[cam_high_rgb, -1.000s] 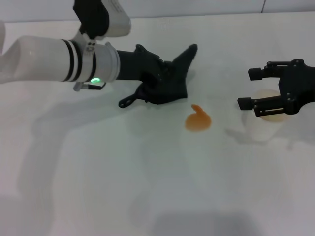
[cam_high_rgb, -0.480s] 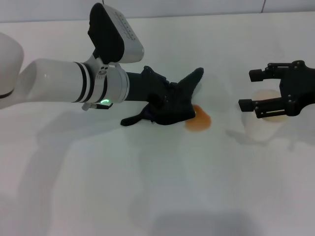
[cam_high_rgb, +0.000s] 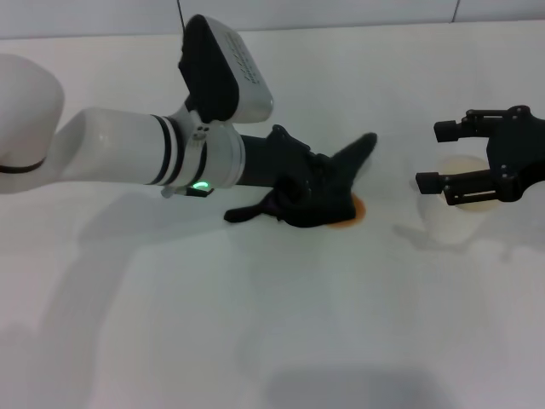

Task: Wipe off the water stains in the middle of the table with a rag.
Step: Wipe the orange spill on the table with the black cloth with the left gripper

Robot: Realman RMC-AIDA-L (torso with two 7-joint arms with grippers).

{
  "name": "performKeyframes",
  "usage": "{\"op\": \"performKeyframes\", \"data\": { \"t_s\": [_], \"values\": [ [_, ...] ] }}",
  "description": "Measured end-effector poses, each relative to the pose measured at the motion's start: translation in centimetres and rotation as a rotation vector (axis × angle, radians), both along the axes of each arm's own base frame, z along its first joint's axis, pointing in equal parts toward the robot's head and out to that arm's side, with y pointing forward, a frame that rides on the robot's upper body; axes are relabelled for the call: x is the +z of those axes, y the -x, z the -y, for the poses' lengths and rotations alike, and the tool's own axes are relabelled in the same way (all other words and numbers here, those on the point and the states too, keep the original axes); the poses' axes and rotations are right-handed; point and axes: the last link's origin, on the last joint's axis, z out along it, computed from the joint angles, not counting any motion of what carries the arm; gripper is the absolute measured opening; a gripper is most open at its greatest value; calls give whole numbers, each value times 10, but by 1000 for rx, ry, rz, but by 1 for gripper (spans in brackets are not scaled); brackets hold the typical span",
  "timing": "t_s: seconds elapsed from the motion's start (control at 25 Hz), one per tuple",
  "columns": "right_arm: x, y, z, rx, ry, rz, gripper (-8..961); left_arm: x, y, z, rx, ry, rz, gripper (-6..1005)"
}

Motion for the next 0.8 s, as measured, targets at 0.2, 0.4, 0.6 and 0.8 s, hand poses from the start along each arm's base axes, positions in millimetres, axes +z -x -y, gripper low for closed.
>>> {"op": "performKeyframes", "data": {
  "t_s": [0.2, 0.4, 0.6, 0.8],
  "values": [
    [1, -1, 1, -4, -2, -1, 841, -4, -3, 3, -18, 16, 0, 77],
    [1, -2, 1, -6, -1, -2, 841, -8, -3, 9, -35, 43, -11, 77],
    [1, -2, 2, -5, 1, -2, 841, -17, -5, 20, -65, 90, -27, 76],
    [1, -2, 2, -5, 2, -2, 841, -23, -7, 27, -89, 119, -32, 76]
  ]
}}
